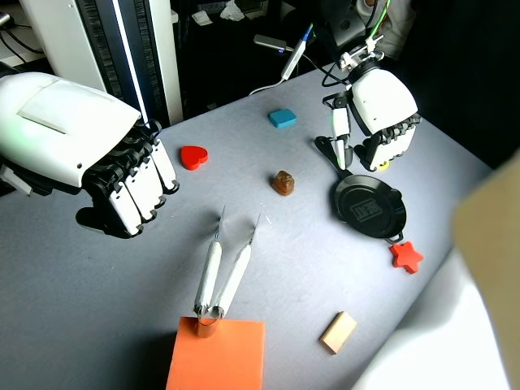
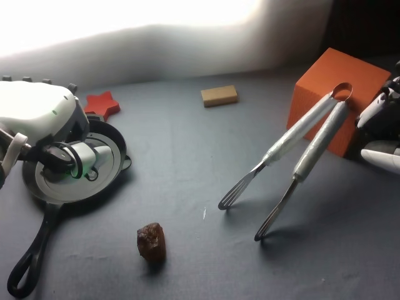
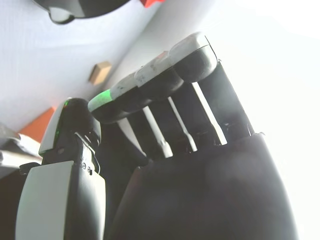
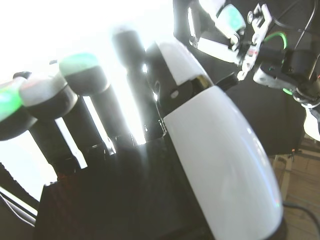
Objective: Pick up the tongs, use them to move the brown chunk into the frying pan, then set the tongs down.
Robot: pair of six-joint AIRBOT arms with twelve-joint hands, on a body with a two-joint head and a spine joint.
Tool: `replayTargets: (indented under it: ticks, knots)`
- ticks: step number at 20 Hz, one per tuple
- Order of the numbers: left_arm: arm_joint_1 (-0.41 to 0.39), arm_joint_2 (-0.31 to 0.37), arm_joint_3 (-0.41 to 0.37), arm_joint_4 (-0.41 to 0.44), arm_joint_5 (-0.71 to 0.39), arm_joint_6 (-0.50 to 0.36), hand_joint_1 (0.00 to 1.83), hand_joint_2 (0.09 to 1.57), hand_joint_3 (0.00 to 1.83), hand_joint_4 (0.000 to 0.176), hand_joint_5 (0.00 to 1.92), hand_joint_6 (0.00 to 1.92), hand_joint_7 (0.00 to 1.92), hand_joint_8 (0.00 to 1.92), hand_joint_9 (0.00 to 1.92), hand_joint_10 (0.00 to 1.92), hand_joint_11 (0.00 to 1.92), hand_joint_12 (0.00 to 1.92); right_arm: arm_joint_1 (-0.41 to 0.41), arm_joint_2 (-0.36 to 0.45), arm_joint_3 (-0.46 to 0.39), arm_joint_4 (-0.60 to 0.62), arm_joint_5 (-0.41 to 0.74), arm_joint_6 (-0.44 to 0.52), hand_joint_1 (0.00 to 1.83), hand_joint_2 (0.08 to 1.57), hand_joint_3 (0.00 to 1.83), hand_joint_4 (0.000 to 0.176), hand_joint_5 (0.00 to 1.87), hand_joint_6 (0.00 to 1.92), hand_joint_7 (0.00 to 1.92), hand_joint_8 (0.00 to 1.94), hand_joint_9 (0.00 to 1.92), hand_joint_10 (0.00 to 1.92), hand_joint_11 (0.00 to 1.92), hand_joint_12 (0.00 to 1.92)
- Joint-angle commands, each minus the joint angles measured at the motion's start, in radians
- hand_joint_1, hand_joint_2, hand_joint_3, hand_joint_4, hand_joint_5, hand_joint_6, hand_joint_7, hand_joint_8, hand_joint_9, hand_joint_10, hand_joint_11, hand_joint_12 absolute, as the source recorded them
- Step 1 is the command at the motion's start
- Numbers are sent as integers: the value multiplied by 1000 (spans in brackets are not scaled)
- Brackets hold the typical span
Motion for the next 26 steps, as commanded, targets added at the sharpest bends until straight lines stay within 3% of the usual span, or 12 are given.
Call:
replayTargets:
  ticks: [1, 2, 4, 6, 10, 13, 15, 16, 22, 26]
  knots:
    - [-15, 9, 0, 60, -66, 8, 309, 1118, 316, 20, 114, 209, 203, 83, 148, 227, 0, 883, 11, 4, 1, 8, 107, -9, 303, 943, 283, 0, 29, 92, 85, 99, 39, 192, 0, 489]
    - [-19, 9, 0, 60, -66, 9, 309, 1118, 316, 20, 114, 209, 203, 83, 148, 227, 0, 883, 11, 3, 1, 8, 107, -17, 303, 943, 283, 0, 29, 92, 85, 99, 39, 192, 0, 489]
    - [-22, 10, 1, 61, -66, 9, 255, 1263, 61, 19, 180, 42, 217, 1, 206, 64, 0, 883, 11, 2, 1, 8, 109, -27, 309, 1069, 37, 0, 57, 34, 127, 2, 73, 86, 0, 386]
    - [-22, 10, 1, 74, -66, 9, 243, 1283, 36, 13, 224, 32, 239, 1, 232, 36, 0, 859, 11, 1, 3, 4, 128, -40, 293, 1063, 15, 0, 69, 23, 125, 0, 68, 57, 0, 375]
    - [-24, 11, -5, 88, -66, 17, 241, 1266, 12, 29, 203, 10, 202, 2, 201, 8, 0, 733, 41, -16, 35, -242, 73, 157, 322, 1075, 7, 0, 49, 7, 110, 0, 75, 36, 0, 338]
    - [-42, 12, -1, 9, -66, 61, 99, 1264, 5, 25, 148, 0, 127, 0, 125, 0, 0, 538, 73, -29, 47, -262, -3, 216, 308, 1073, 2, 0, 13, 3, 84, 1, 43, 11, 0, 108]
    - [-78, 22, 2, -79, -60, 142, 47, 1240, 0, 16, 136, 0, 152, 7, 138, 6, 0, 495, 95, -53, 55, -262, -93, 248, 400, 1056, 0, 0, 9, 1, 55, 0, 4, 0, 0, 3]
    - [-89, 27, 4, -91, -60, 163, 51, 1234, 0, 0, 105, 0, 123, 2, 111, 2, 0, 419, 102, -64, 61, -261, -130, 255, 454, 1039, 0, 0, 1, 0, 10, 0, 0, 0, 0, 0]
    - [-63, 48, 39, -100, 0, 147, 0, 1209, 0, 0, 143, 17, 133, 7, 119, 6, 0, 449, 122, -165, 159, -261, -302, 223, 921, 939, 0, 0, 0, 0, 0, 0, 0, 0, 0, 0]
    - [-53, 48, 43, -100, 14, 150, 0, 1200, 0, 0, 114, 4, 105, 0, 95, 2, 0, 391, 152, -256, 244, -261, -354, 212, 992, 930, 0, 0, 0, 0, 0, 0, 0, 0, 0, 0]
